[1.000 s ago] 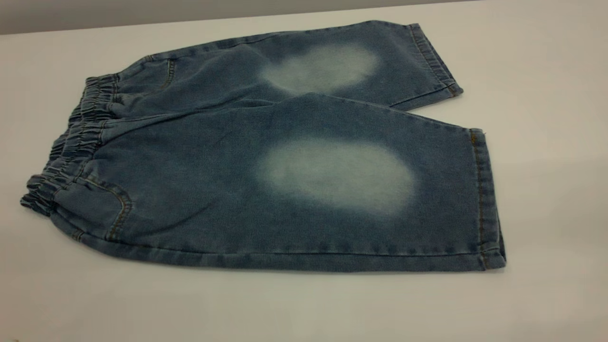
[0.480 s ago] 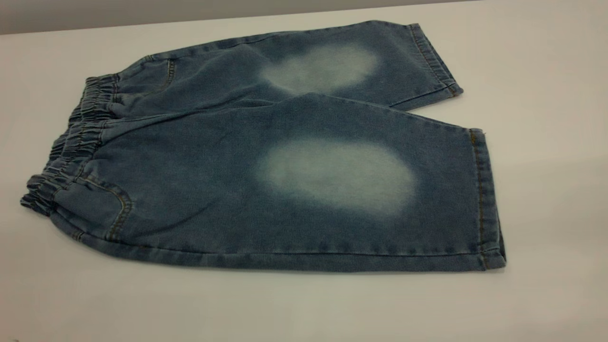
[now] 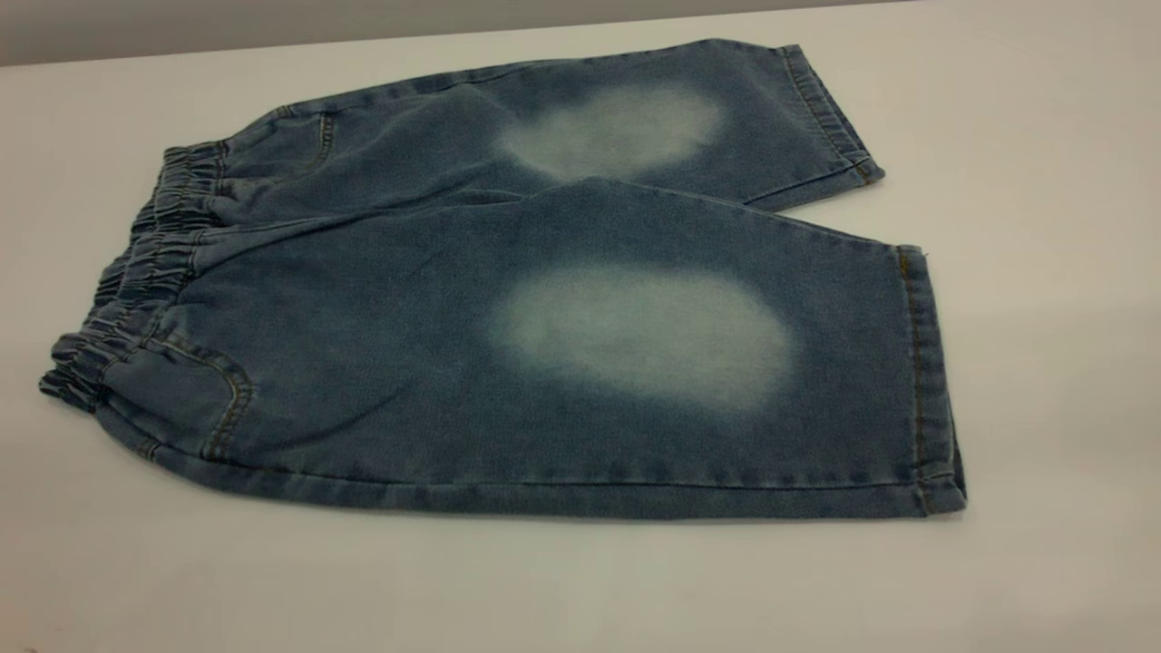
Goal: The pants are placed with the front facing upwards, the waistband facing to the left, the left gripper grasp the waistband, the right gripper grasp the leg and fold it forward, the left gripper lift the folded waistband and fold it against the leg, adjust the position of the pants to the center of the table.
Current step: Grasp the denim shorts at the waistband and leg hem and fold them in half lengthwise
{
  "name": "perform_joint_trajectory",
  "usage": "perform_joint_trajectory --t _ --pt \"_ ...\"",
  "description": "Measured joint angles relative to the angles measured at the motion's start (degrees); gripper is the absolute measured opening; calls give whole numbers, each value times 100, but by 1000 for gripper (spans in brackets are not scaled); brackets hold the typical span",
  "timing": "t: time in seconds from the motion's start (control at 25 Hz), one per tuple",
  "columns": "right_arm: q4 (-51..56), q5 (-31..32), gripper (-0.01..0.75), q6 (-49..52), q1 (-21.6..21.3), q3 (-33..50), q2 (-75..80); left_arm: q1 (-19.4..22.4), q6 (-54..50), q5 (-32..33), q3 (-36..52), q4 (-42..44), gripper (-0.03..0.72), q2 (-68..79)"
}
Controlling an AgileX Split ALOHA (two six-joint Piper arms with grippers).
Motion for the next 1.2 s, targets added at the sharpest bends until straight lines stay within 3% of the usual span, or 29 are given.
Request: perform_joint_trajectory --t 0.84,1.2 --pt "379 -32 399 21 0 0 0 0 -23 0 0 13 391 0" --pt "673 -386 399 -170 0 -217 1048 -9 -1563 -336 -344 1307 391 1142"
